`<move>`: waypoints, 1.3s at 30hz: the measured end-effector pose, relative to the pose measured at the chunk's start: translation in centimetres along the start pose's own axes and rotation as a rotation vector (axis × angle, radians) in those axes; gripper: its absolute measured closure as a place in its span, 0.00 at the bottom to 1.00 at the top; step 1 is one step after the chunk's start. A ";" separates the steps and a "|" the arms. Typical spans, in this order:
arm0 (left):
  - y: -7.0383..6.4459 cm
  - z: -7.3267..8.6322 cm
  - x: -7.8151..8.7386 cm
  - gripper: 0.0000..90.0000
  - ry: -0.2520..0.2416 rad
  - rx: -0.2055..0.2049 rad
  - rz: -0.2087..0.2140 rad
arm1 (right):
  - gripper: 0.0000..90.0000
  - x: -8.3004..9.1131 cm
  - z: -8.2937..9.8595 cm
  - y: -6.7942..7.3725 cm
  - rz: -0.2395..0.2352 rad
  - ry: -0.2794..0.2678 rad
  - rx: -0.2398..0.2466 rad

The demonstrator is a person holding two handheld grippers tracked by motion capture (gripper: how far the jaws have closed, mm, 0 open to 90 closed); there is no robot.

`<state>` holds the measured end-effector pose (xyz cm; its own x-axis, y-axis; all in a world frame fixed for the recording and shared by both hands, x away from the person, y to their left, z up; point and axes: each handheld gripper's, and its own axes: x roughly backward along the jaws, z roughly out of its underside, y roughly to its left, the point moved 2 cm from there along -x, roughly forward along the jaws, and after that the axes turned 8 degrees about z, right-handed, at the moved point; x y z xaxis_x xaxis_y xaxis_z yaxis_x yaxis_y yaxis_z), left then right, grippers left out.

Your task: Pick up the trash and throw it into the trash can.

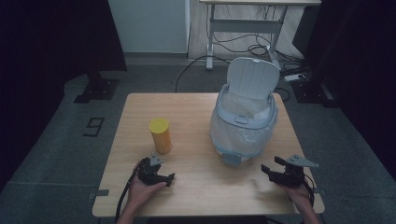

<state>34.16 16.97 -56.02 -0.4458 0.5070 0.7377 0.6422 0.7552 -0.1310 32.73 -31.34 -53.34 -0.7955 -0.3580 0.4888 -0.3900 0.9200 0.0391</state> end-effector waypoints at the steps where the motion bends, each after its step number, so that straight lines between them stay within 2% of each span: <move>1: 0.1 0.0 0.1 0.06 -0.005 0.005 0.001 | 0.26 0.0 0.1 0.0 0.004 0.004 0.001; 6: 0.7 -0.2 1.3 0.06 -0.046 0.025 -0.002 | 0.26 0.1 0.4 0.0 0.010 0.010 0.004; 11: 2.5 0.0 2.6 0.06 -0.095 0.066 -0.028 | 0.26 0.2 0.5 0.0 0.015 0.012 0.007; 16: 3.1 -0.4 2.9 0.05 -0.126 0.071 -0.031 | 0.26 0.2 0.6 0.0 0.016 0.016 0.005; 28: 4.4 -2.4 2.9 0.04 -0.175 0.068 -0.029 | 0.26 0.1 0.8 0.1 0.015 0.028 0.010; 33: 4.7 -3.6 2.5 0.02 -0.182 0.049 -0.021 | 0.26 0.1 0.8 0.1 0.012 0.030 0.006; 39: 5.2 -4.7 2.0 0.02 -0.209 0.064 -0.014 | 0.26 0.0 0.9 0.1 0.013 0.036 0.009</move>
<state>39.57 19.96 -52.16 -0.5778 0.5664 0.5876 0.5972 0.7842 -0.1686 32.27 -31.39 -54.12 -0.7832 -0.3401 0.5204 -0.3843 0.9229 0.0247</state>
